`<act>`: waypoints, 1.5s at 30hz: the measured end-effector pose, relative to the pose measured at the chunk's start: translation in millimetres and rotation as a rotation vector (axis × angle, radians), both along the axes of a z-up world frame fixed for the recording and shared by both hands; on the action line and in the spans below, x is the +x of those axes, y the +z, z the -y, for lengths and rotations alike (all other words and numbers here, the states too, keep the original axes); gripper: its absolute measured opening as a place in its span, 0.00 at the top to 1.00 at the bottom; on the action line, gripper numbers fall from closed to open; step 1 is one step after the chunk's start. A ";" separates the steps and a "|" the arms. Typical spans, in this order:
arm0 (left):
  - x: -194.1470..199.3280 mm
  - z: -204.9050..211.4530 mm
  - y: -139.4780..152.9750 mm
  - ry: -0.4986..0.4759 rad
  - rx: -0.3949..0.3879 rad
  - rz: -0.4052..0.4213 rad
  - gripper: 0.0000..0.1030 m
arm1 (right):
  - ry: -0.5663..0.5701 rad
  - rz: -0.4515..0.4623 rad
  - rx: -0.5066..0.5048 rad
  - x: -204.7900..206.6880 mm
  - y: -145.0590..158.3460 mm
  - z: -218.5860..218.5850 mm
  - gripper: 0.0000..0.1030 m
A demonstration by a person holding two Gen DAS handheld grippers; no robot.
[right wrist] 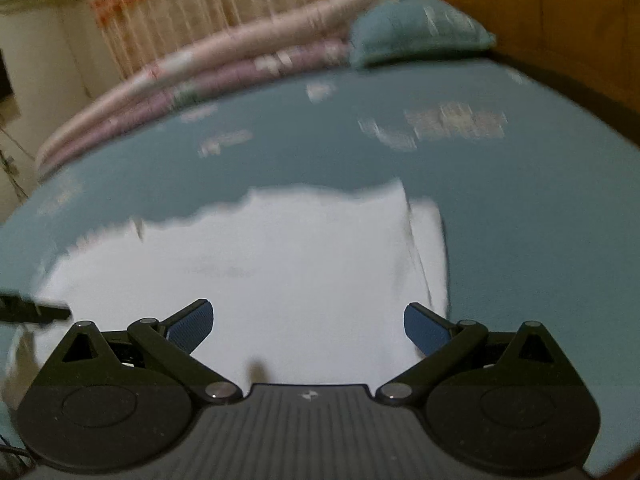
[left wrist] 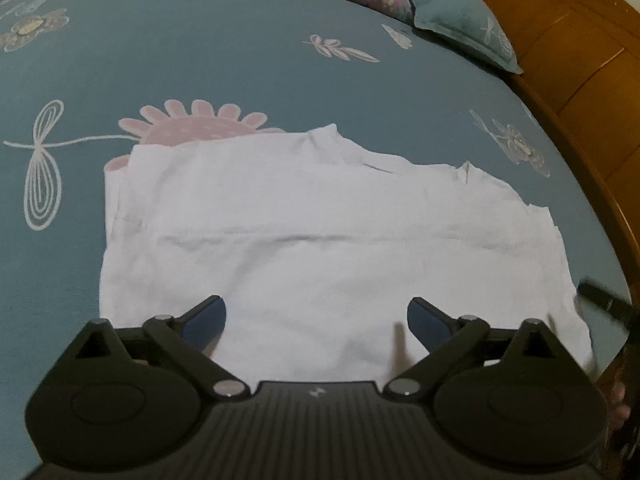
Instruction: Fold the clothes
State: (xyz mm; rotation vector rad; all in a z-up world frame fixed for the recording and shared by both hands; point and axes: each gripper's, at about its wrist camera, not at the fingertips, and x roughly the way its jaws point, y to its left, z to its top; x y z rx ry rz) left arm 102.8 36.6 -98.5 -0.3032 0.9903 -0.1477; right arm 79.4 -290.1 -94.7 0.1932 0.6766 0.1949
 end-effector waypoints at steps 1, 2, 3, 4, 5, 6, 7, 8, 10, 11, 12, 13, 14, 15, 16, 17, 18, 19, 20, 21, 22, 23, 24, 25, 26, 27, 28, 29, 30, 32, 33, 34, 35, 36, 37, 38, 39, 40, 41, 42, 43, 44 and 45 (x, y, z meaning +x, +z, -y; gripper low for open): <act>0.6 0.4 0.1 0.001 -0.001 -0.001 0.04 | 0.003 0.014 -0.003 8.5 3.8 -1.2 0.00; 0.6 1.3 0.0 0.000 0.004 0.001 0.04 | 0.001 0.015 -0.007 18.9 3.7 -2.5 0.00; 0.6 2.3 -0.1 -0.002 0.009 0.002 0.04 | -0.004 0.012 -0.011 30.0 2.0 -3.7 0.00; 0.2 2.3 -0.5 -0.008 0.011 0.006 0.03 | -0.022 0.007 -0.011 41.0 -1.9 -3.8 0.00; -0.3 2.4 -0.8 -0.013 0.013 0.009 0.02 | -0.048 -0.006 -0.002 51.2 -7.7 -2.7 0.00; 0.1 2.2 0.0 -0.012 0.010 0.011 0.02 | -0.063 -0.033 0.010 60.4 -14.1 -1.4 0.00; 0.4 2.0 0.8 -0.010 0.007 0.014 0.02 | -0.071 -0.066 0.022 69.4 -20.8 -0.2 0.00; 0.8 1.7 1.5 -0.009 0.005 0.016 0.01 | -0.074 -0.080 0.025 74.0 -25.0 0.3 0.00; 1.5 1.2 3.1 -0.005 -0.001 0.021 0.01 | -0.073 -0.085 0.017 77.8 -30.2 0.5 0.00; 1.8 1.0 3.9 -0.004 -0.004 0.024 0.01 | -0.081 -0.092 0.005 76.2 -29.0 -1.5 0.00; 2.1 0.8 4.7 -0.002 -0.006 0.026 0.01 | -0.095 -0.103 -0.013 72.4 -25.4 -4.6 0.00; 2.5 0.5 5.5 -0.001 -0.009 0.029 0.01 | -0.109 -0.113 -0.030 68.6 -21.8 -7.8 0.00; 2.8 0.3 6.3 0.001 -0.012 0.031 0.01 | -0.116 -0.118 -0.042 63.3 -17.8 -11.7 0.00; 3.2 0.1 7.1 0.002 -0.015 0.034 0.01 | -0.102 -0.115 -0.040 54.9 -12.9 -16.3 0.00; 3.5 -0.1 7.9 0.004 -0.017 0.036 0.01 | -0.077 -0.105 -0.028 43.8 -8.7 -21.8 0.00; 3.0 1.3 9.3 -0.001 -0.011 0.041 0.01 | -0.049 -0.094 -0.014 31.9 -4.9 -27.8 0.00; 2.5 2.6 10.7 -0.006 -0.004 0.046 0.01 | -0.026 -0.087 -0.007 22.4 -2.1 -33.6 0.00; 2.1 4.0 12.1 -0.011 0.003 0.051 0.01 | -0.006 -0.089 -0.012 15.3 -2.0 -40.5 0.00; 1.6 5.4 13.5 -0.016 0.010 0.056 0.01 | 0.016 -0.093 -0.021 8.9 -3.3 -48.0 0.00; 2.0 5.8 12.8 -0.018 0.015 0.055 0.01 | 0.037 -0.097 -0.030 2.4 -4.6 -55.5 0.00; 3.2 6.3 12.5 -0.020 0.019 0.056 0.01 | 0.059 -0.103 -0.040 -1.5 -6.8 -62.6 0.00; 4.4 6.7 13.5 -0.021 0.018 0.058 0.01 | 0.082 -0.110 -0.050 -4.3 -9.1 -69.3 0.00; 5.7 7.0 14.4 -0.023 0.017 0.061 0.01 | 0.099 -0.114 -0.064 -7.2 -10.5 -75.0 0.00; 7.7 7.3 17.8 -0.036 0.003 0.075 0.01 | 0.111 -0.116 -0.080 -9.9 -11.4 -80.2 0.00; 9.8 7.7 21.2 -0.048 -0.011 0.088 0.01 | 0.121 -0.113 -0.095 -12.2 -11.2 -84.2 0.00; 13.5 8.0 25.5 -0.059 -0.023 0.109 0.01 | 0.128 -0.106 -0.110 -14.2 -10.4 -87.4 0.00; 21.7 9.5 27.5 -0.073 -0.029 0.123 0.01 | 0.136 -0.098 -0.125 -16.3 -9.6 -90.6 0.00; 29.8 11.1 29.6 -0.087 -0.035 0.138 0.01 | 0.145 -0.089 -0.133 -18.1 -8.8 -93.0 0.00; 38.0 12.6 31.6 -0.101 -0.041 0.153 0.01 | 0.155 -0.079 -0.137 -19.7 -8.0 -95.0 0.00; 56.3 19.0 31.6 -0.132 -0.034 0.174 0.01 | 0.163 -0.063 -0.114 -20.8 -8.2 -97.8 0.00; 66.2 24.8 28.7 -0.148 -0.013 0.188 0.01 | 0.166 -0.056 -0.099 -21.1 -8.5 -99.0 0.00; 74.6 29.7 25.4 -0.159 -0.006 0.203 0.02 | 0.170 -0.052 -0.083 -20.6 -9.7 -100.5 0.00; 83.8 32.6 20.5 -0.174 -0.025 0.197 0.01 | 0.173 -0.053 -0.076 -19.5 -11.7 -102.3 0.00; 93.1 35.5 15.6 -0.189 -0.044 0.190 0.01 | 0.174 -0.058 -0.078 -17.8 -14.9 -104.4 0.00; 102.2 38.3 10.7 -0.204 -0.062 0.184 0.01 | 0.181 -0.068 -0.082 -15.5 -18.7 -106.1 0.00; 106.1 39.3 8.5 -0.207 -0.059 0.182 0.01 | 0.189 -0.080 -0.088 -13.0 -22.8 -107.7 0.00; 109.9 40.3 6.3 -0.209 -0.056 0.181 0.01 | 0.195 -0.084 -0.097 -11.5 -26.7 -109.4 0.00; 113.8 41.3 4.1 -0.212 -0.054 0.179 0.02 | 0.199 -0.076 -0.109 -11.8 -29.4 -111.4 0.00; 117.7 42.2 1.9 -0.215 -0.051 0.177 0.02 | 0.204 -0.067 -0.122 -12.3 -31.1 -113.6 0.00; 121.5 43.2 -0.3 -0.218 -0.048 0.176 0.02 | 0.208 -0.058 -0.134 -12.4 -32.6 -115.9 0.00; 125.4 44.2 -2.6 -0.221 -0.045 0.174 0.02 | 0.212 -0.049 -0.147 -12.4 -34.1 -118.2 0.00; 129.3 45.2 -4.8 -0.224 -0.042 0.172 0.02 | 0.214 -0.045 -0.156 -12.7 -34.7 -119.3 0.00; 133.2 46.2 -7.0 -0.227 -0.040 0.171 0.02 | 0.216 -0.044 -0.161 -13.2 -34.8 -119.8 0.00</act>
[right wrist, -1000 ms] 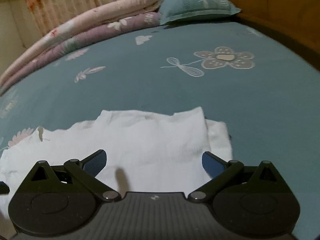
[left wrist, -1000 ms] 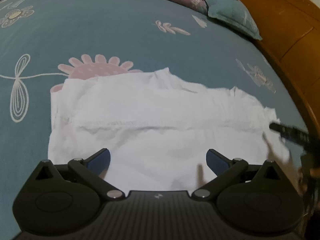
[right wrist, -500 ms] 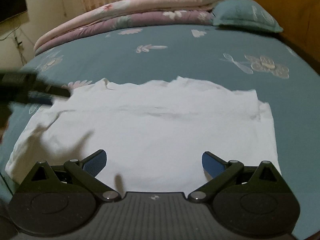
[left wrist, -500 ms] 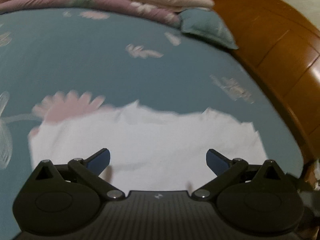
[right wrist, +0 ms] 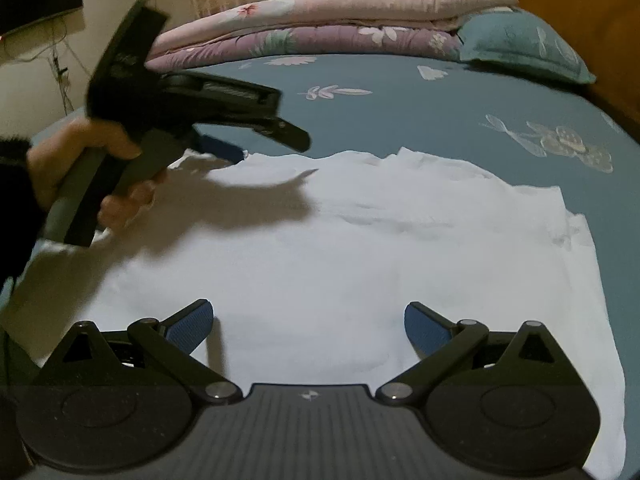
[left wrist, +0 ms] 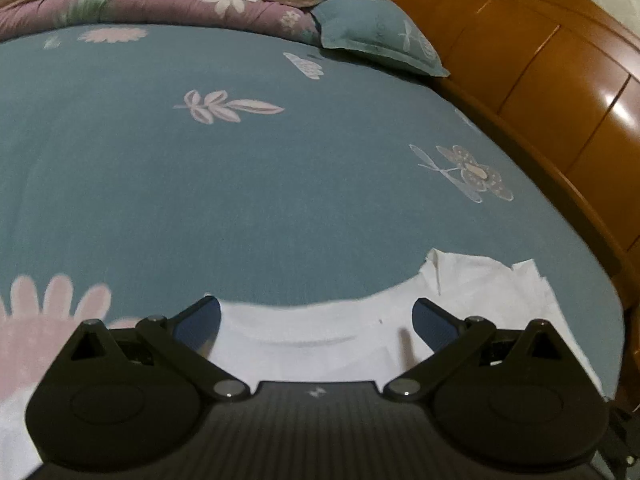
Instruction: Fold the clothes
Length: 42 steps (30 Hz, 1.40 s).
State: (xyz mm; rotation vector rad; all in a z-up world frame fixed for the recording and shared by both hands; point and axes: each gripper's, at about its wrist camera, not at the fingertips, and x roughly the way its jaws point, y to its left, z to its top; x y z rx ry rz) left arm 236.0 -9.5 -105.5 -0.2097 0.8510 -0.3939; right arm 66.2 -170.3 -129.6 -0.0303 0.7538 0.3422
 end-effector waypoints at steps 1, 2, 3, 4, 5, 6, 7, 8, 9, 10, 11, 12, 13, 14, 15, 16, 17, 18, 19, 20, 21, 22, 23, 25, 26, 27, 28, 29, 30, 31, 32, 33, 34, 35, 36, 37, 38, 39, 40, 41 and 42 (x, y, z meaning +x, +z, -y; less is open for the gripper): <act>3.9 1.0 -2.2 -0.003 0.003 -0.001 0.02 | 0.002 0.001 -0.005 -0.5 -0.1 -0.4 0.00; 7.7 2.0 -4.4 -0.005 0.006 -0.002 0.02 | 0.003 0.002 -0.010 -0.9 -0.2 -0.8 0.00; 11.6 2.9 -6.6 -0.008 0.010 -0.004 0.02 | 0.005 0.003 -0.015 -1.4 -0.3 -1.2 0.00; 15.4 3.9 -8.7 -0.011 0.013 -0.005 0.02 | 0.007 0.005 -0.020 -1.9 -0.3 -1.7 0.00; 15.2 1.8 -5.4 -0.005 0.007 -0.016 0.02 | 0.008 0.006 -0.025 -2.3 -0.4 -2.1 0.00; 10.7 -0.2 0.7 -0.002 -0.001 -0.015 0.02 | 0.010 0.007 -0.030 -2.8 -0.5 -2.5 0.00; 6.2 -2.2 6.7 0.001 -0.010 -0.015 0.02 | 0.012 0.008 -0.035 -3.3 -0.6 -2.9 0.00; 1.6 -4.2 12.8 0.004 -0.018 -0.014 0.02 | 0.013 0.009 -0.040 -3.7 -0.7 -3.3 0.00; -7.1 -4.3 20.5 -0.001 0.003 -0.014 0.02 | 0.015 0.010 -0.045 -4.2 -0.8 -3.7 0.00; -15.9 -4.5 28.2 -0.006 0.024 -0.014 0.02 | 0.017 0.011 -0.050 -4.6 -0.9 -4.2 0.00; -24.6 -4.6 35.9 -0.011 0.045 -0.014 0.02 | 0.019 0.012 -0.055 -5.1 -1.0 -4.6 0.00; -33.4 -4.8 43.4 -0.016 0.065 -0.015 0.02 | 0.020 0.014 -0.060 -5.6 -1.0 -5.0 0.00; -42.6 -5.4 45.8 -0.022 0.074 -0.027 0.02 | 0.022 0.015 -0.065 -5.7 -1.2 -5.7 0.00; -51.8 -5.9 48.2 -0.029 0.083 -0.040 0.02 | 0.023 0.013 -0.070 -5.3 -0.9 -6.5 0.00; -61.1 -6.5 50.5 -0.036 0.092 -0.053 0.02 | 0.024 0.011 -0.076 -4.6 -0.4 -7.0 0.00; -70.3 -7.1 52.9 -0.042 0.101 -0.066 0.02 | 0.019 0.007 -0.082 -4.8 1.4 -7.3 0.00; -79.5 -7.7 55.3 -0.049 0.110 -0.078 0.02 | 0.011 0.003 -0.087 -5.3 3.9 -7.2 0.00; -88.8 -8.3 57.6 -0.056 0.118 -0.091 0.02 | 0.002 0.005 -0.081 -7.4 7.6 -6.3 0.00; -98.0 -8.8 59.9 -0.062 0.127 -0.104 0.01 | -0.003 0.010 -0.069 -10.1 11.3 -4.7 0.00; -103.8 -7.9 56.2 -0.064 0.128 -0.114 0.01 | -0.003 0.015 -0.058 -12.7 14.6 -3.1 0.00; -109.6 -7.0 52.5 -0.065 0.129 -0.124 0.01 | -0.008 0.019 -0.055 -14.9 17.1 -2.0 0.00; -115.5 -6.0 48.8 -0.066 0.129 -0.134 0.01 | -0.015 0.023 -0.059 -16.8 19.1 -1.4 0.00; -121.3 -5.1 45.1 -0.067 0.130 -0.144 0.01 | -0.022 0.024 -0.065 -19.2 20.7 -0.9 0.00; -127.8 -3.8 34.7 -0.061 0.126 -0.167 0.01 | -0.036 0.017 -0.074 -20.8 21.2 -0.2 0.00; -128.5 -3.6 28.0 -0.054 0.122 -0.180 0.01 | -0.043 0.012 -0.074 -21.2 21.2 0.3 0.00; -126.9 -3.3 20.1 -0.050 0.123 -0.186 0.01 | -0.049 0.008 -0.071 -21.7 21.2 1.0 0.00; -127.0 -4.0 13.6 -0.042 0.126 -0.188 0.01 | -0.055 0.002 -0.068 -22.1 21.2 1.6 0.00; -127.2 -4.0 13.2 -0.032 0.129 -0.181 0.01 | -0.058 -0.004 -0.065 -22.8 21.3 2.4 0.00; -127.4 -4.1 12.9 -0.023 0.133 -0.173 0.01 | -0.061 -0.008 -0.063 -23.8 21.6 3.1 0.00; -127.7 -4.2 12.6 -0.014 0.136 -0.166 0.01 | -0.062 -0.009 -0.061 -24.5 22.0 3.5 0.00; -130.4 -4.8 15.8 -0.011 0.131 -0.160 0.01 | -0.060 -0.008 -0.062 -25.9 22.7 3.9 0.00; -133.0 -5.4 19.0 -0.009 0.126 -0.155 0.01 | -0.061 -0.005 -0.062 -27.5 23.6 4.5 0.00; -135.6 -6.0 22.3 -0.007 0.120 -0.149 0.01 | -0.063 -0.001 -0.062 -28.9 24.4 4.9 0.00; -138.2 -6.7 25.5 -0.004 0.115 -0.143 0.01 | -0.065 0.000 -0.060 -29.6 25.0 5.4 0.00; -140.9 -7.3 28.8 -0.002 0.110 -0.138 0.01 | -0.067 0.000 -0.056 -29.7 25.1 5.9 0.00; -143.5 -7.9 32.0 0.000 0.105 -0.132 0.01 | -0.069 -0.002 -0.050 -29.6 24.9 6.3 0.00; -146.1 -8.5 35.2 0.003 0.099 -0.127 0.01 | -0.072 -0.003 -0.043 -29.3 24.6 6.8 0.00; -148.9 -8.9 33.3 0.006 0.095 -0.126 0.01 | -0.073 -0.007 -0.037 -29.0 24.1 7.3 0.00; -151.6 -9.3 31.4 0.009 0.090 -0.126 0.01 | -0.074 -0.012 -0.030 -28.7 23.4 7.7 0.00; -151.6 -9.8 26.2 0.012 0.091 -0.143 0.01 | -0.075 -0.017 -0.024 -28.4 22.7 8.3 0.00; -151.6 -10.3 20.9 0.015 0.091 -0.161 0.01 | -0.076 -0.024 -0.022 -28.3 22.0 8.6 0.00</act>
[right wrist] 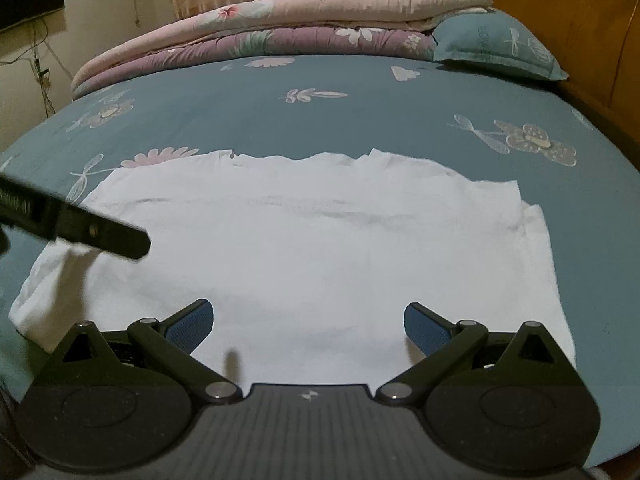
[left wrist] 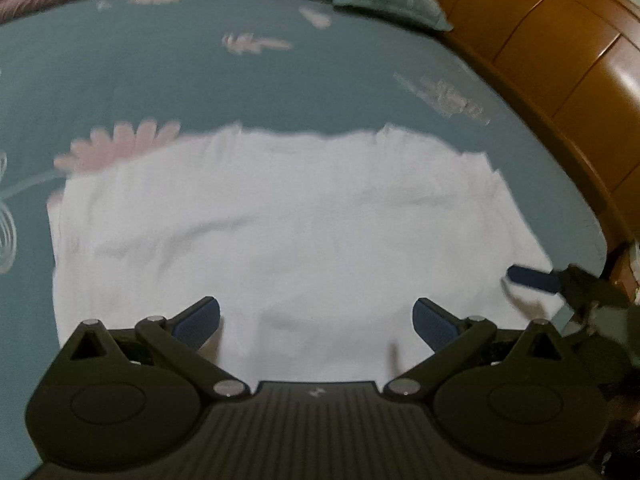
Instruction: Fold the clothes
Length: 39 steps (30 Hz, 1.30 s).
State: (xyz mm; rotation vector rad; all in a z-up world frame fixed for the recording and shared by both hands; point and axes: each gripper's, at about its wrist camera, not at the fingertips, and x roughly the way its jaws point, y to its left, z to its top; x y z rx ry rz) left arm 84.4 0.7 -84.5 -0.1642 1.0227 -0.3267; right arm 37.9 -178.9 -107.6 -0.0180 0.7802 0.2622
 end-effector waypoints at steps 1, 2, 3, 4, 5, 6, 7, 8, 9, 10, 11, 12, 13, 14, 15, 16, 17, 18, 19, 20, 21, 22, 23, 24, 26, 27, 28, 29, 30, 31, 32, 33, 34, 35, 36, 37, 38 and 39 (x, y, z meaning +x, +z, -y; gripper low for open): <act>0.4 -1.8 -6.2 0.007 0.006 -0.023 0.01 | -0.001 -0.007 0.001 0.0 -0.8 0.2 0.00; -0.3 -2.4 -5.7 0.008 0.004 -0.018 0.01 | -0.003 -0.011 -0.001 -0.2 -1.3 0.6 0.00; -1.0 -3.1 -5.1 0.008 0.002 -0.013 0.01 | -0.005 -0.012 -0.003 -0.7 -1.6 0.9 0.00; -1.7 -3.8 -4.5 0.009 0.000 -0.008 0.01 | -0.006 -0.013 -0.003 -1.1 -1.5 1.4 0.00; -2.1 -5.5 -1.4 0.016 -0.008 -0.005 0.01 | -0.008 -0.012 -0.001 -1.6 -1.1 1.9 0.00; -2.8 -8.8 2.6 0.026 -0.020 0.002 0.01 | -0.010 -0.012 0.001 -2.0 -0.7 2.5 0.00; -3.5 -12.1 6.7 0.036 -0.033 0.010 0.01 | -0.011 -0.012 0.004 -2.1 -0.5 2.8 0.00; -4.2 -15.4 10.8 0.047 -0.045 0.018 0.01 | -0.013 -0.013 0.006 -1.9 -0.4 3.1 0.00; -4.9 -18.6 14.9 0.057 -0.057 0.025 0.01 | -0.014 -0.014 0.008 -1.6 -0.7 3.4 0.00; -5.6 -22.7 17.4 0.068 -0.062 0.028 0.01 | -0.015 -0.015 0.010 -1.4 -1.2 3.6 0.00; -6.4 -26.7 19.8 0.080 -0.067 0.031 0.01 | -0.015 -0.017 0.013 -1.2 -1.8 3.9 0.00; -7.1 -30.7 22.3 0.091 -0.071 0.034 0.01 | -0.017 -0.020 0.016 -0.8 -2.6 4.3 0.00; -7.9 -35.8 21.2 0.108 -0.066 0.032 0.01 | -0.018 -0.024 0.022 -0.4 -3.5 4.9 0.00; -8.6 -40.9 20.2 0.125 -0.061 0.029 0.01 | -0.020 -0.028 0.028 -0.1 -4.2 5.7 0.00; -9.4 -46.0 19.2 0.141 -0.055 0.027 0.01 | -0.022 -0.032 0.035 0.2 -5.0 6.5 0.00; -9.5 -50.1 15.9 0.164 -0.053 0.011 0.01 | -0.024 -0.037 0.042 0.5 -5.8 7.2 0.00; -9.5 -54.9 11.6 0.186 -0.054 -0.007 0.01 | -0.025 -0.040 0.049 0.6 -6.2 7.9 0.00; -9.8 -60.3 6.7 0.202 -0.059 -0.024 0.01 | -0.025 -0.042 0.055 0.5 -6.4 8.5 0.00; -9.5 -62.7 1.9 0.211 -0.060 -0.037 0.01 | -0.026 -0.044 0.059 0.6 -6.4 8.7 0.00; -9.2 -65.1 -2.9 0.219 -0.061 -0.050 0.01 | -0.026 -0.044 0.061 0.5 -5.9 8.7 0.00; -10.1 -66.2 -4.8 0.215 -0.061 -0.049 0.01 | -0.025 -0.043 0.062 0.2 -5.2 8.7 0.00; -10.4 -65.4 -3.8 0.213 -0.059 -0.047 0.01 | -0.025 -0.042 0.062 -0.2 -4.5 8.5 0.00; -10.6 -64.7 -2.8 0.211 -0.057 -0.044 0.01 | -0.025 -0.039 0.062 -0.9 -3.4 8.4 0.00; -10.7 -65.1 0.1 0.207 -0.058 -0.039 0.01 | -0.024 -0.035 0.062 -1.6 -2.2 8.5 0.00; -12.5 -70.9 9.7 0.199 -0.069 -0.013 0.01 | -0.023 -0.029 0.065 -3.1 0.4 9.5 0.00; -11.9 -73.1 15.2 0.198 -0.073 0.002 0.01 | -0.021 -0.026 0.066 -3.9 1.7 9.9 0.00; -12.2 -77.3 21.4 0.201 -0.074 0.017 0.01 | -0.021 -0.024 0.066 -4.6 2.8 10.1 0.00; -11.8 -82.1 27.3 0.210 -0.074 0.029 0.01 | -0.020 -0.023 0.068 -5.1 3.7 10.3 0.00; -11.5 -86.9 33.1 0.219 -0.073 0.042 0.01 | -0.018 -0.023 0.070 -5.2 4.1 10.5 0.00; -11.1 -92.9 37.3 0.230 -0.072 0.052 0.01 | -0.016 -0.024 0.072 -5.1 4.2 10.6 0.00; -10.4 -98.8 38.6 0.244 -0.075 0.053 0.01 | -0.015 -0.025 0.073 -4.9 4.1 10.7 0.00; -9.8 -104.7 39.8 0.258 -0.079 0.055 0.01 | -0.013 -0.027 0.076 -4.5 3.8 10.6 0.00; -11.0 -110.3 34.8 0.270 -0.104 0.039 0.01 | -0.011 -0.029 0.080 -4.0 3.2 10.3 0.00; -12.2 -115.9 29.8 0.281 -0.129 0.023 0.01 | -0.009 -0.032 0.083 -3.5 2.7 10.0 0.00; -13.4 -121.6 24.8 0.292 -0.154 0.007 0.01 | -0.006 -0.034 0.086 -3.0 2.2 9.6 0.00; -14.5 -127.2 19.8 0.303 -0.178 -0.009 0.01 | -0.004 -0.037 0.090 -2.5 1.6 9.3 0.00; -15.7 -132.8 14.9 0.313 -0.203 -0.025 0.01 | -0.002 -0.040 0.094 -2.0 1.0 8.8 0.00; -16.9 -138.4 9.9 0.324 -0.228 -0.041 0.01 | 0.001 -0.043 0.097 -1.9 0.5 8.5 0.00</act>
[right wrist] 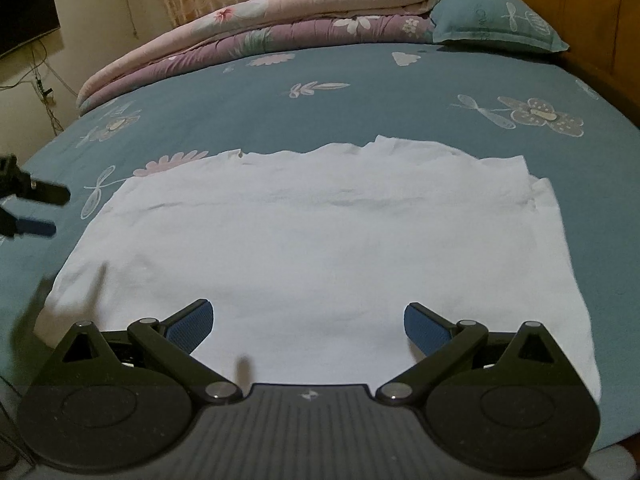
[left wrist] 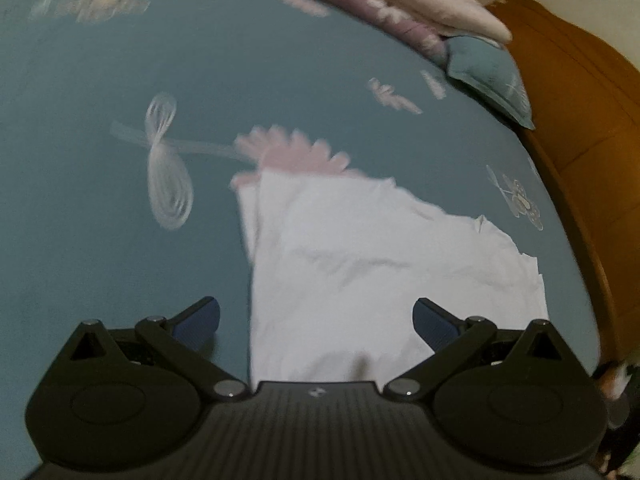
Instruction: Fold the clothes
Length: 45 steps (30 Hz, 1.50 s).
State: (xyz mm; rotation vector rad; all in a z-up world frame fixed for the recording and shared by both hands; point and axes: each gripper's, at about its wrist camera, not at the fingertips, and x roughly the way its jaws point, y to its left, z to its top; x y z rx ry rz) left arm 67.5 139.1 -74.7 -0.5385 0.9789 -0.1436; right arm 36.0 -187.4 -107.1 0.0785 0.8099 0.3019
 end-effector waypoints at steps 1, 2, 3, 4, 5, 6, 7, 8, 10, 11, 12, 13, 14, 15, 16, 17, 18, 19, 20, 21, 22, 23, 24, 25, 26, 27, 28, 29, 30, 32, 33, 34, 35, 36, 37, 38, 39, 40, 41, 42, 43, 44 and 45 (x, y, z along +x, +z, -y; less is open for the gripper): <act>-1.2 -5.6 -5.0 0.010 -0.027 -0.013 0.01 | 0.003 -0.002 0.002 -0.1 -0.4 -0.2 0.00; -2.4 -11.2 -10.0 0.020 -0.054 -0.026 0.01 | 0.006 -0.003 0.002 -0.2 -0.8 -0.5 0.00; -4.0 -15.3 -17.2 0.024 -0.105 -0.039 0.01 | 0.006 -0.005 0.001 0.3 -1.2 -0.9 0.00; -5.6 -19.4 -24.4 0.029 -0.154 -0.052 0.01 | 0.005 -0.006 0.000 0.9 -1.6 -1.2 0.00; -6.3 -21.0 -28.5 0.033 -0.179 -0.052 0.01 | 0.005 -0.008 0.000 1.7 -2.0 -1.5 0.00; -7.1 -22.5 -32.6 0.037 -0.204 -0.052 0.01 | 0.005 -0.010 0.000 2.5 -2.5 -1.7 0.00; -7.8 -24.0 -36.7 0.041 -0.229 -0.052 0.01 | 0.005 -0.013 0.000 3.3 -3.0 -2.0 0.00; -8.5 -25.5 -40.8 0.045 -0.254 -0.052 0.01 | 0.004 -0.015 0.001 4.2 -3.5 -2.2 0.00; -5.9 -27.5 -42.0 0.049 -0.279 -0.045 0.01 | 0.004 -0.020 0.001 5.8 -4.5 -2.7 0.00; -4.9 -28.0 -42.0 0.053 -0.290 -0.039 0.01 | 0.004 -0.022 0.002 6.7 -5.0 -2.9 0.00; -2.9 -29.2 -42.5 0.053 -0.298 -0.029 0.01 | 0.004 -0.024 0.002 7.5 -5.5 -3.1 0.00; -0.1 -30.2 -42.5 0.052 -0.303 -0.023 0.01 | 0.003 -0.026 0.002 8.3 -6.0 -3.4 0.00; 2.3 -31.7 -42.5 0.055 -0.310 -0.020 0.01 | 0.003 -0.029 0.002 9.2 -6.5 -3.6 0.00; 4.3 -32.7 -43.1 0.057 -0.319 -0.016 0.01 | 0.003 -0.031 0.003 10.0 -7.0 -3.8 0.00; 6.3 -33.1 -43.4 0.052 -0.321 -0.014 0.01 | 0.003 -0.033 0.003 10.8 -7.4 -4.1 0.00; 8.4 -33.5 -43.8 0.047 -0.323 -0.012 0.01 | 0.002 -0.036 0.003 11.7 -7.9 -4.3 0.00; 10.4 -33.9 -44.1 0.042 -0.325 -0.011 0.01 | 0.003 -0.038 0.001 12.6 -8.3 -5.1 0.00; 12.4 -34.2 -44.4 0.037 -0.326 -0.009 0.01 | 0.005 -0.040 -0.003 13.7 -8.5 -6.2 0.00; 14.1 -33.4 -43.5 0.032 -0.318 -0.013 0.01 | 0.007 -0.040 -0.006 14.4 -8.4 -7.0 0.00; 15.8 -32.5 -42.5 0.027 -0.310 -0.017 0.01 | 0.009 -0.038 -0.003 14.5 -7.7 -7.4 0.00; 16.7 -30.9 -41.1 0.019 -0.295 -0.020 0.01 | 0.011 -0.035 0.001 14.3 -6.9 -7.7 0.00; 17.7 -29.3 -39.7 0.011 -0.280 -0.022 0.01 | 0.011 -0.032 0.005 14.1 -6.2 -8.0 0.00; 18.6 -27.7 -38.3 0.003 -0.265 -0.024 0.01 | 0.009 -0.028 0.011 13.8 -5.7 -8.4 0.00; 19.2 -25.8 -37.5 -0.005 -0.249 -0.024 0.01 | 0.007 -0.028 0.015 13.4 -5.7 -8.9 0.00; 19.8 -24.0 -36.7 -0.012 -0.233 -0.023 0.01 | 0.006 -0.031 0.018 12.9 -6.0 -9.3 0.00; 19.7 -23.2 -36.4 -0.015 -0.226 -0.021 0.01 | 0.007 -0.028 0.020 11.6 -4.8 -9.9 0.00; 19.7 -22.4 -36.1 -0.017 -0.220 -0.018 0.01 | 0.010 -0.021 0.022 9.7 -2.7 -10.5 0.00; 19.6 -21.7 -35.8 -0.019 -0.213 -0.016 0.01 | 0.014 -0.015 0.024 7.7 -0.6 -11.2 0.00; 19.5 -20.9 -35.5 -0.022 -0.206 -0.014 0.01 | 0.017 -0.008 0.026 5.8 1.5 -11.8 0.00; 19.9 -19.9 -35.0 -0.013 -0.199 -0.018 0.01 | 0.022 0.012 0.033 1.4 7.1 -12.2 0.00; 20.9 -18.3 -34.1 -0.017 -0.187 -0.021 0.01 | 0.021 0.030 0.040 -1.4 11.6 -11.3 0.00; 21.9 -16.6 -33.2 -0.021 -0.174 -0.024 0.01 | 0.020 0.048 0.047 -4.2 16.2 -10.5 0.00; 22.8 -14.7 -32.4 -0.023 -0.161 -0.028 0.01 | 0.014 0.063 0.054 -7.5 20.6 -9.6 0.00; 23.0 -12.9 -31.6 -0.027 -0.148 -0.029 0.01 | 0.004 0.076 0.061 -11.1 24.9 -8.7 0.00; 23.2 -11.1 -30.8 -0.032 -0.134 -0.029 0.01 | -0.002 0.085 0.068 -15.2 28.9 -8.0 0.00; 23.0 -9.6 -30.2 -0.040 -0.122 -0.028 0.01 | 0.008 0.090 0.069 -19.2 31.4 -8.0 0.00; 22.8 -8.2 -29.6 -0.049 -0.109 -0.026 0.01 | 0.025 0.095 0.067 -22.9 33.1 -8.5 0.00; 21.9 -7.9 -29.4 -0.052 -0.105 -0.024 0.01 | 0.042 0.100 0.064 -26.5 34.8 -9.0 0.00; 21.0 -7.6 -29.3 -0.056 -0.101 -0.022 0.01 | 0.050 0.105 0.054 -29.0 35.3 -9.8 0.00; 19.6 -8.6 -29.2 -0.052 -0.106 -0.022 0.01 | 0.053 0.109 0.040 -30.8 35.2 -10.8 0.00; 18.0 -10.5 -29.0 -0.043 -0.118 -0.029 0.01 | 0.052 0.104 0.038 -31.5 34.6 -11.3 0.00; 16.4 -12.4 -28.8 -0.034 -0.130 -0.035 0.01 | 0.056 0.097 0.049 -31.8 34.3 -11.2 0.00; 15.1 -14.1 -29.3 -0.037 -0.139 -0.037 0.01 | 0.065 0.091 0.064 -32.2 34.4 -11.0 0.00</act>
